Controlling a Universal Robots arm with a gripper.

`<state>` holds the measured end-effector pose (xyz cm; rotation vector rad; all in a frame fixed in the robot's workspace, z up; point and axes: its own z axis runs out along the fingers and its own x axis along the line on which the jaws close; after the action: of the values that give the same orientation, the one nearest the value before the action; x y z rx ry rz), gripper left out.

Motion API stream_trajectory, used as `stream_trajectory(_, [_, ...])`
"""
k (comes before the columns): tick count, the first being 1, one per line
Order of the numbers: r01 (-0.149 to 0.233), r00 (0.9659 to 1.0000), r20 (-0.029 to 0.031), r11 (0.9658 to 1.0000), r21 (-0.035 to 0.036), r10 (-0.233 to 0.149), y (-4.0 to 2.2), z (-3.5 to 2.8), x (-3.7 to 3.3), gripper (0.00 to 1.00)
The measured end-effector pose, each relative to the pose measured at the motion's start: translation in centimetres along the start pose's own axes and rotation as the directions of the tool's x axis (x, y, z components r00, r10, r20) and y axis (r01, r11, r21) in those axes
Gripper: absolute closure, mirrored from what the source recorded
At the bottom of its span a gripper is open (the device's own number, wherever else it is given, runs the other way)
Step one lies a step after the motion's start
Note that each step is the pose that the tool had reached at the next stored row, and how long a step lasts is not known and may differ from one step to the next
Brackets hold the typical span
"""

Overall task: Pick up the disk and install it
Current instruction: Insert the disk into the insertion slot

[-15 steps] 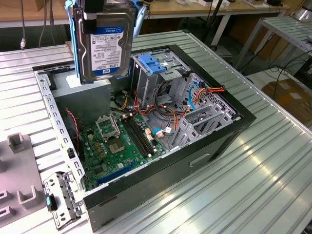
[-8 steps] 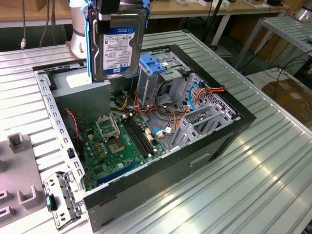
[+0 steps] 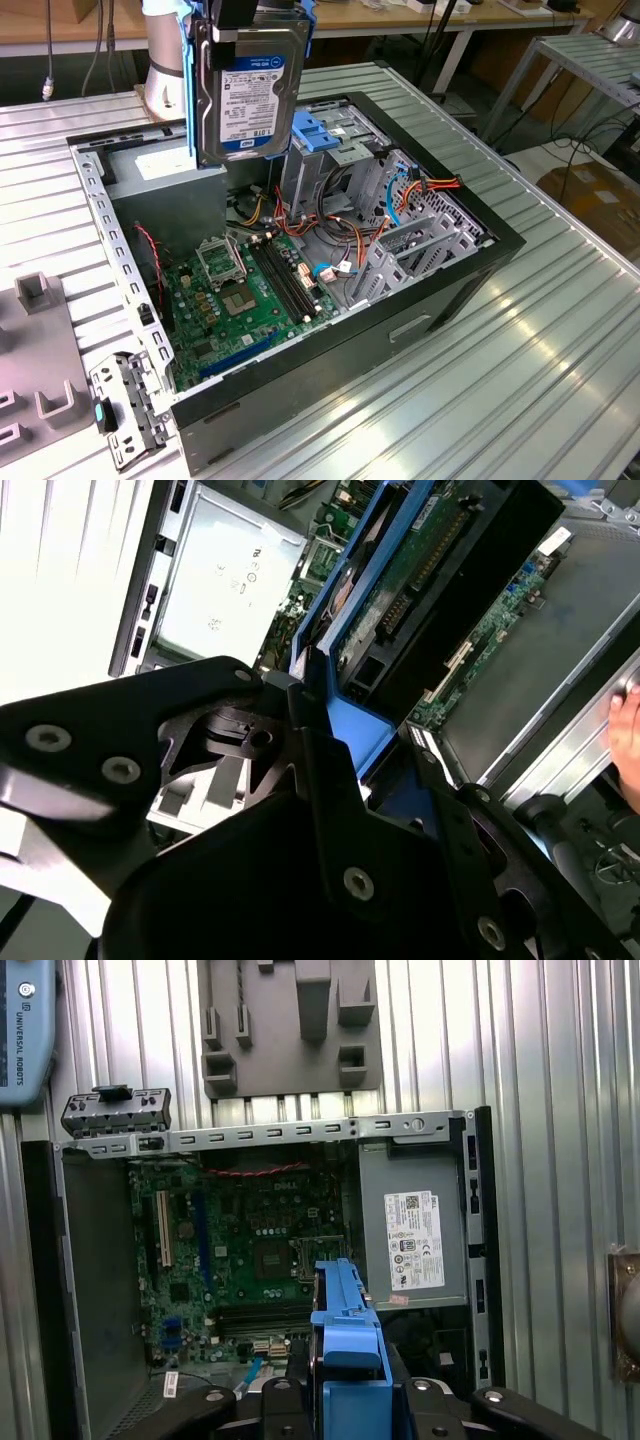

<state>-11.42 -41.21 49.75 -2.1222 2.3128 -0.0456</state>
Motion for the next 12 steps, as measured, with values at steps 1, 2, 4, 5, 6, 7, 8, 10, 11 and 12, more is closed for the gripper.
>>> stream_trajectory(1, [0.000, 1.0000, 0.0000, 1.0000, 0.0000, 0.000, 0.00, 0.00, 0.00, 0.63])
stream_trajectory(2, [0.000, 1.0000, -0.0001, 1.0000, 0.0000, 0.000, -0.01, 0.00, 0.00, 0.63])
stream_trajectory(4, [0.000, 1.0000, 0.0000, 1.0000, 0.0000, 0.000, -0.01, 0.00, 0.00, 0.63])
stream_trajectory(5, [0.000, 1.0000, 0.0000, 1.0000, 0.0000, 0.000, -0.02, 0.00, 0.01, 0.63])
stream_trajectory(6, [0.000, 1.0000, -0.0001, 1.0000, 0.0000, 0.000, -0.03, 0.00, 0.05, 0.63])
stream_trajectory(7, [0.000, 1.0000, 0.0000, 1.0000, 0.0000, 0.000, -0.03, 0.00, 0.12, 0.63])
stream_trajectory(8, [0.000, 1.0000, 0.0000, 1.0000, 0.0000, 0.000, -0.03, 0.01, 0.19, 0.63])
stream_trajectory(10, [0.000, 1.0000, 0.0000, 1.0000, 0.0000, 0.000, -0.05, 0.01, 0.36, 0.63])
stream_trajectory(11, [0.000, 1.0000, 0.0000, 1.0000, 0.0000, 0.000, -0.06, 0.01, 0.55, 0.63])
stream_trajectory(12, [0.000, 1.0000, 0.0000, 1.0000, 0.0000, 0.000, -0.07, 0.01, 0.66, 0.63])
